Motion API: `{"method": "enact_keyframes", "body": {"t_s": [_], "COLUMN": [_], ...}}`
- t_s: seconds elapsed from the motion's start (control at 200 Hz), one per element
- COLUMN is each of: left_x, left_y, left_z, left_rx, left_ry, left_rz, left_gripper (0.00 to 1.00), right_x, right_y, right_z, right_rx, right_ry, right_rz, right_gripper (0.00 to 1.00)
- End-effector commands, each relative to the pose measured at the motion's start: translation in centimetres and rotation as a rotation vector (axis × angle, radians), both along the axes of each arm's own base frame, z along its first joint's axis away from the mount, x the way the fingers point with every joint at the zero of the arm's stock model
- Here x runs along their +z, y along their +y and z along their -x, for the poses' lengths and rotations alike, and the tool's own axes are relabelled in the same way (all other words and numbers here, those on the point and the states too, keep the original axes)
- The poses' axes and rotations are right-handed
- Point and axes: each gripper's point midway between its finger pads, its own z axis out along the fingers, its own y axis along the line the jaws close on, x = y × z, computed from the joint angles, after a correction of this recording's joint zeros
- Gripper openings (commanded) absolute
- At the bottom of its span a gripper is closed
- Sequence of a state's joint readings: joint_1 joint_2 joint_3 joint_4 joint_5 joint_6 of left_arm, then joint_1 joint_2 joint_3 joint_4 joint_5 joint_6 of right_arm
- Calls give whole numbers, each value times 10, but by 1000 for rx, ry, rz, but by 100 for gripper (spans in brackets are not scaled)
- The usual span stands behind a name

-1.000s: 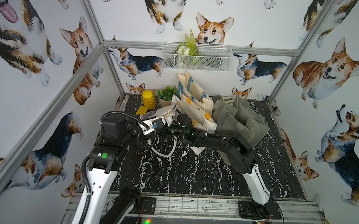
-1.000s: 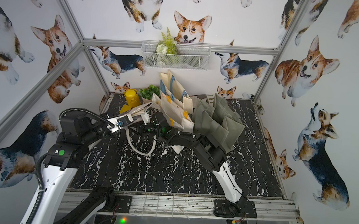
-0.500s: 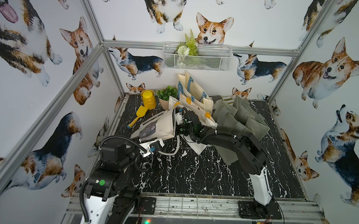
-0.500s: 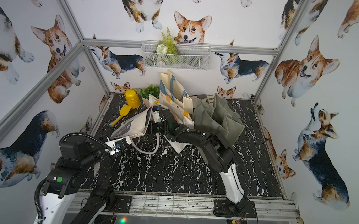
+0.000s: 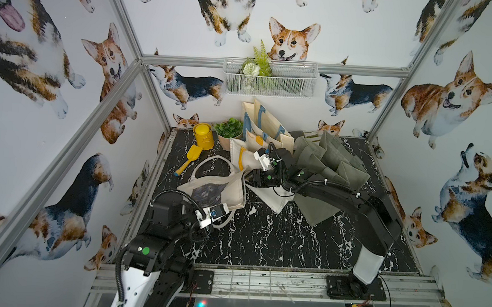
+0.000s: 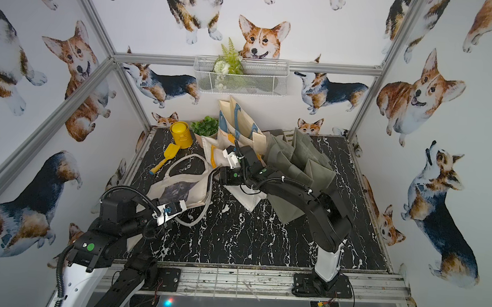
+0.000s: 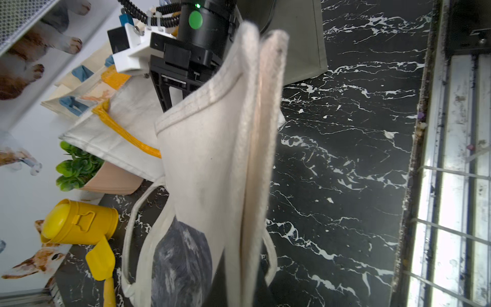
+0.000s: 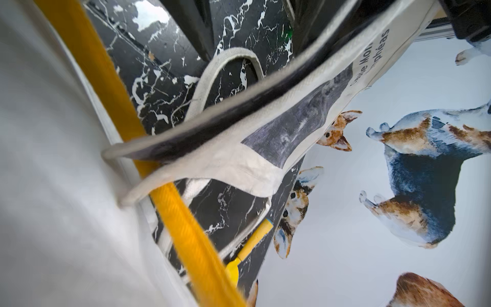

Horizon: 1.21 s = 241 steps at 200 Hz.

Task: Put away the canvas bag
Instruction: Place the canvas bag at the center of the board.

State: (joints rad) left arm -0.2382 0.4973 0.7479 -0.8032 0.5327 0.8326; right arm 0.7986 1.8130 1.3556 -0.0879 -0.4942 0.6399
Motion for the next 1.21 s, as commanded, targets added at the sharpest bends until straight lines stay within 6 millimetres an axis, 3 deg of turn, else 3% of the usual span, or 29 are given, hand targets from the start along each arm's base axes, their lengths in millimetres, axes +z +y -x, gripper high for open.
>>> {"method": "enact_keyframes", "body": {"t_s": [0.0,0.1,0.19,0.3,0.385,0.576,0.591,0.646,0.896,0.991,1.071,1.201], "left_x": [-15,-35,-46,-44,-40,-13,1,13,40,45,47,57], "left_y": [-8,-8,-9,-15,-19,-28,-30,-34,-43,-27,-11,1], "left_z": [10,18,20,19,21,11,9,9,3,-26,-52,-90], "left_rx": [-36,-55,-58,-56,-56,49,52,62,156,360,533,674], "left_ry": [111,174,204,239,301,416,397,430,556,525,501,473], "left_rz": [20,-28,-57,-49,-40,87,117,173,340,371,363,287], "left_gripper": [1,27,40,66,76,81,81,81,77,72,68,80], "right_x": [0,6,5,4,4,16,17,24,59,73,83,83], "right_y": [-7,-12,-21,-30,-36,-48,-49,-53,-68,-74,-80,-97], "right_z": [17,22,25,31,34,38,39,40,39,34,29,15], "right_rx": [55,63,64,75,88,121,124,130,147,149,161,168], "right_ry": [49,48,37,21,9,-63,-71,-101,-263,-351,-434,-496], "right_rz": [42,62,100,142,167,212,214,221,249,274,310,398], "right_gripper": [50,51,51,52,52,53,53,54,61,62,70,76]}}
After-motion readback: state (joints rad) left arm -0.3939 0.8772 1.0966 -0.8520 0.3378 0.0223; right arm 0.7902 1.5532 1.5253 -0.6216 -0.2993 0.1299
